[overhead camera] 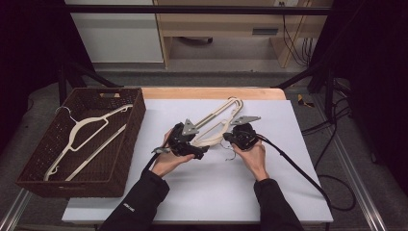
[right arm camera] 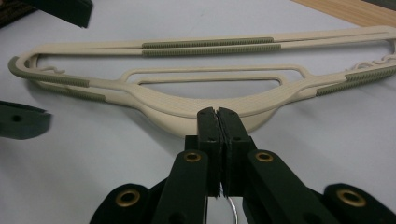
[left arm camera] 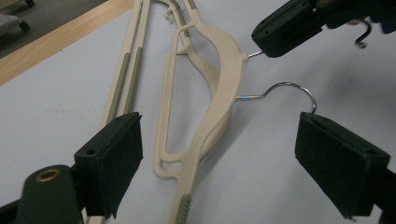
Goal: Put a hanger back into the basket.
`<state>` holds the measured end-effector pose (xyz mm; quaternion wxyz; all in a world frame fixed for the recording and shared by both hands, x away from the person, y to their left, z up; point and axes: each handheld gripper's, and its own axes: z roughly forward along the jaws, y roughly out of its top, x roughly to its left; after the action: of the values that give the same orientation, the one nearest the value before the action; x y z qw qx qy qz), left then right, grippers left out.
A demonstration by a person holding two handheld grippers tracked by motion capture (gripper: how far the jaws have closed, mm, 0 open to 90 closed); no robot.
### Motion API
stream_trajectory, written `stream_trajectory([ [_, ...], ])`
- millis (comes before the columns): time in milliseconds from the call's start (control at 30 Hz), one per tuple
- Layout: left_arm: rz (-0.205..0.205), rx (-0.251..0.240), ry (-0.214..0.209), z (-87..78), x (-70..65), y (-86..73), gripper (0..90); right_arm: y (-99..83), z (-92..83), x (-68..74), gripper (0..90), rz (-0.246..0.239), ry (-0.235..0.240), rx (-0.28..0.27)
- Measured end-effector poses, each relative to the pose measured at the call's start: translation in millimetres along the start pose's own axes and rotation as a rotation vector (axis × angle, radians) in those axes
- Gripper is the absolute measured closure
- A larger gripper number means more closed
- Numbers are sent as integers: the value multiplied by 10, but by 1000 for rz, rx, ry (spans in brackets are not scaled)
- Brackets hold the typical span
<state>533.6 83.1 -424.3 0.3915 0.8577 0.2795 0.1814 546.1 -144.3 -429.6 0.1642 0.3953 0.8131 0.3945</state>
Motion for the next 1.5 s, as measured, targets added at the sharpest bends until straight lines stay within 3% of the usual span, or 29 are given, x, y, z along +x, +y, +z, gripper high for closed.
stream_trajectory([
  [233,34,49,27,181,32,29,201,13,-12,-5,892,-10,0,4],
  [433,101,82,47,326,-11,47,296,17,-13,-7,892,-25,-1,-1],
  [767,159,101,72,505,-98,108,488,21,-13,-4,892,-25,2,1],
  [1033,170,138,82,578,-111,93,669,29,-34,25,891,2,0,1],
  [1100,175,142,82,576,-116,95,690,25,-30,16,891,-20,4,-2],
  [1200,184,147,77,556,-125,105,701,29,-38,28,886,-4,3,-3],
  [1267,195,142,81,531,-124,115,707,36,-65,26,873,-16,5,-28],
  [1367,198,149,91,509,-111,113,721,80,-189,23,805,-40,24,-119],
  [1500,196,142,100,458,-83,129,726,151,-469,-3,703,-47,25,-237],
])
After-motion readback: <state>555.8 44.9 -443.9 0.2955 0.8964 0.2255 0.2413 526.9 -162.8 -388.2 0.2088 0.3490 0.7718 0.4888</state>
